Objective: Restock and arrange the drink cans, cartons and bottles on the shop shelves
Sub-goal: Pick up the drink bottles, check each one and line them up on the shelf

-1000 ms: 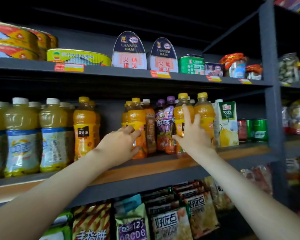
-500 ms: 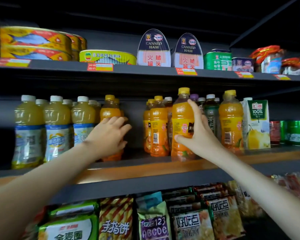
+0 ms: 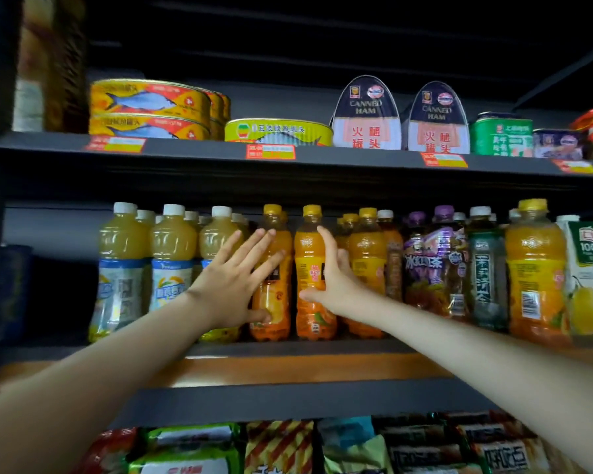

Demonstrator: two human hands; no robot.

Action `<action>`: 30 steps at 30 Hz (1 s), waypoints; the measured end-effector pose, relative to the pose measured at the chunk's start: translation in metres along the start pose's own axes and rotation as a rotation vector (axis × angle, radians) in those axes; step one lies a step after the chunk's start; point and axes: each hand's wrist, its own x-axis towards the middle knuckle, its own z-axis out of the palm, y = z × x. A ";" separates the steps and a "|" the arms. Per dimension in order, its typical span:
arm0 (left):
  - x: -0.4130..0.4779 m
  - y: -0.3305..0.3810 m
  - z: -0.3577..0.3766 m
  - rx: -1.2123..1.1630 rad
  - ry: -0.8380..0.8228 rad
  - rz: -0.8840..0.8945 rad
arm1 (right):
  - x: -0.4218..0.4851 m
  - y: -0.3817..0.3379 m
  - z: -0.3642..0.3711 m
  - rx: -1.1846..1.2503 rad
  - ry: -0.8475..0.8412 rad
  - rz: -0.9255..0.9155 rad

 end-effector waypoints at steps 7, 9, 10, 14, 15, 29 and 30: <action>0.005 0.000 0.000 0.011 -0.013 0.019 | 0.003 -0.005 0.003 -0.486 0.000 -0.014; 0.006 0.000 0.000 0.029 -0.027 0.017 | 0.000 -0.003 0.000 -0.643 -0.003 -0.107; 0.007 0.000 0.000 0.029 -0.031 0.016 | 0.000 -0.002 0.000 -0.669 -0.015 -0.129; 0.010 0.000 -0.001 0.019 -0.043 0.018 | 0.015 -0.002 0.005 -0.666 -0.066 -0.069; 0.010 -0.001 -0.001 0.017 -0.037 0.018 | 0.020 -0.002 0.008 -0.671 -0.073 -0.046; 0.008 0.001 0.004 -0.002 -0.025 0.021 | 0.079 0.018 0.045 -0.733 -0.074 0.166; 0.008 0.001 0.003 -0.009 -0.019 0.023 | 0.079 0.018 0.045 -0.739 -0.077 0.166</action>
